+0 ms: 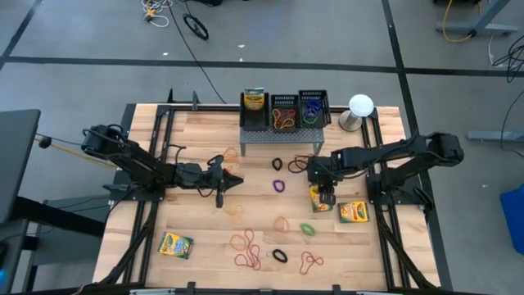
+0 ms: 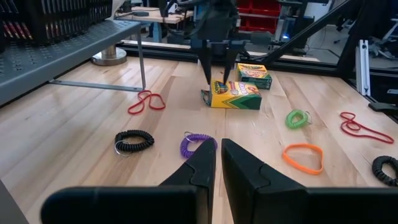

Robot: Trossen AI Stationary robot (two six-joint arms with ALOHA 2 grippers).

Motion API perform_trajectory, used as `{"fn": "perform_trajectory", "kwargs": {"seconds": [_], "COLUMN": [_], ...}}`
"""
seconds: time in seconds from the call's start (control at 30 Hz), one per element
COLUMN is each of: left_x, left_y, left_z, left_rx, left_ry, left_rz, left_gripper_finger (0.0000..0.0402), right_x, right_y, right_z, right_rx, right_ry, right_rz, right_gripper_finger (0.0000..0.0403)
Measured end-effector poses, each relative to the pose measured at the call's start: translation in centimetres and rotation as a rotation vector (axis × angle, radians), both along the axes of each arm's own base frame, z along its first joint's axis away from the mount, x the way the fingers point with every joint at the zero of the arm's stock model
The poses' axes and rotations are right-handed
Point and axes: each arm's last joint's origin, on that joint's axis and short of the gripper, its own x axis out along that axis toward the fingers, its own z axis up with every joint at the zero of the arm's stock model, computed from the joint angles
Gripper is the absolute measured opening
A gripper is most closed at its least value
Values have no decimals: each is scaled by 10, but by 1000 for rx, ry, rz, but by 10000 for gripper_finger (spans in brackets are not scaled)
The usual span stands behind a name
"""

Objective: Sort rubber bands into baskets
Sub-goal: Put the crayon box into the left black basket on the shelf

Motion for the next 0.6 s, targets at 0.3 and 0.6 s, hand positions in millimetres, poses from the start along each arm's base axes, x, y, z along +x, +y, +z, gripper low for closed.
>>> {"fn": "perform_trajectory", "kwargs": {"seconds": [0.3,0.6], "left_x": [0,0], "left_y": [0,0], "left_z": [0,0], "left_rx": [0,0], "left_ry": [1,1], "left_rz": [0,0], "left_gripper_finger": [36,36], "right_x": [-7,-6], "right_y": [-13,-15], "right_z": [-11,-9], "right_rx": [98,144], "right_ry": [-4,-6], "right_rz": [-28,-87], "right_gripper_finger": [132,128]}}
